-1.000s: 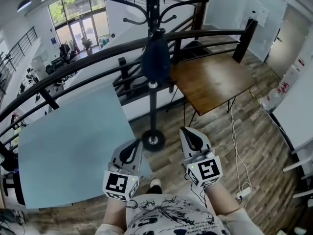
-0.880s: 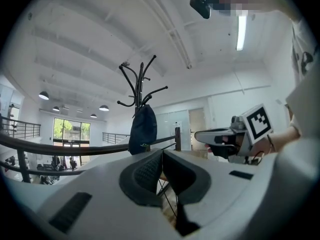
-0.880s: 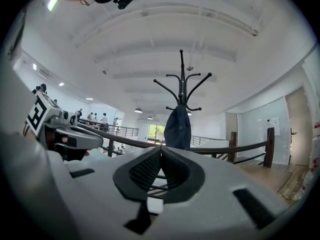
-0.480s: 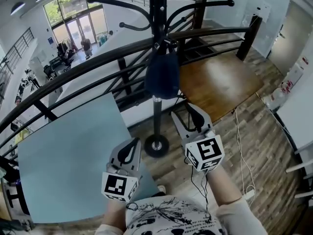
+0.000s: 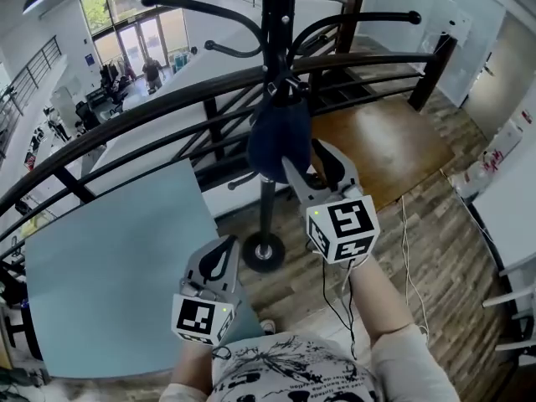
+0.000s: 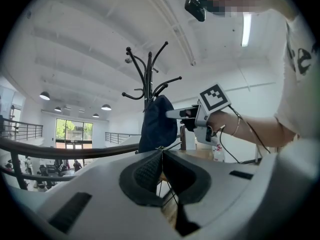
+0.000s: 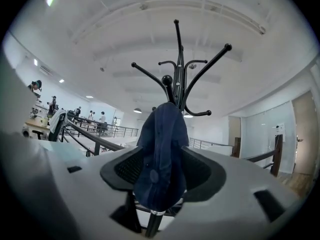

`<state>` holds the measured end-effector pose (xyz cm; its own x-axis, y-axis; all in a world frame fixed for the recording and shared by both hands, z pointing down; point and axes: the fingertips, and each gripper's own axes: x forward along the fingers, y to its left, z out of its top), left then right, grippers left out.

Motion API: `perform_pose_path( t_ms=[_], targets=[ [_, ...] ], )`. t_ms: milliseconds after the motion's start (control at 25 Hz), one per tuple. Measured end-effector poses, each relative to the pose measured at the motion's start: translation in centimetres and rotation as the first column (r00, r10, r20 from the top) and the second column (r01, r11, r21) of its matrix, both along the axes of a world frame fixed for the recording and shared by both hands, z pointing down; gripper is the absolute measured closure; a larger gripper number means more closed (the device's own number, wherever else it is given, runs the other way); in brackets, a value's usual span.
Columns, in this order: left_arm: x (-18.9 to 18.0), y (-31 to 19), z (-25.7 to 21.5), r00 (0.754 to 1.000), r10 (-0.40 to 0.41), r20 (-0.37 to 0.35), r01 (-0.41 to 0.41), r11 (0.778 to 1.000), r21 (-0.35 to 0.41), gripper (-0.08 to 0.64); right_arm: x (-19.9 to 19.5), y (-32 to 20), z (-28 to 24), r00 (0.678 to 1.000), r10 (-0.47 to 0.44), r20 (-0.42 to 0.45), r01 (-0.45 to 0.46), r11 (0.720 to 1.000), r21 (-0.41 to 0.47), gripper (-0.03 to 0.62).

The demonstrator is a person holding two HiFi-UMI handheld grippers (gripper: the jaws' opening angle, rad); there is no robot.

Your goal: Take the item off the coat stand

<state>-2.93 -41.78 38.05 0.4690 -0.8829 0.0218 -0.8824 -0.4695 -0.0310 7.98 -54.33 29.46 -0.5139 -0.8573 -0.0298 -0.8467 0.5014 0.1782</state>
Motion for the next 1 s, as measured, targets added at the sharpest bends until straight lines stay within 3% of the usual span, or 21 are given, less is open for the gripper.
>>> perform_pose_path(
  t_ms=[160,400,720,1000],
  targets=[
    [0.3,-0.2,-0.4,1.000,-0.016,0.010,0.016,1.000,0.002,0.555,-0.4,-1.6,0.5,1.000,-0.025,0.020,0.026,0.998,-0.049,0.417],
    [1.0,0.4,-0.9,0.999,-0.038,0.021,0.038,0.999,0.003,0.555,0.4,-1.7,-0.3,0.999,-0.011,0.037,0.012,1.000,-0.023,0.570],
    [1.5,2.0,-1.1,0.998,-0.066,0.019,0.066,0.998,0.006,0.555,1.5,1.6,-4.1,0.999,-0.030,0.028,0.027,0.994,0.107,0.588],
    [2.2,3.2,-0.8,0.998,-0.064,0.023,0.063,0.998,0.024,0.555,2.1,6.1,-8.1,0.999,-0.052,-0.016,0.054,0.966,0.254,0.588]
  ],
)
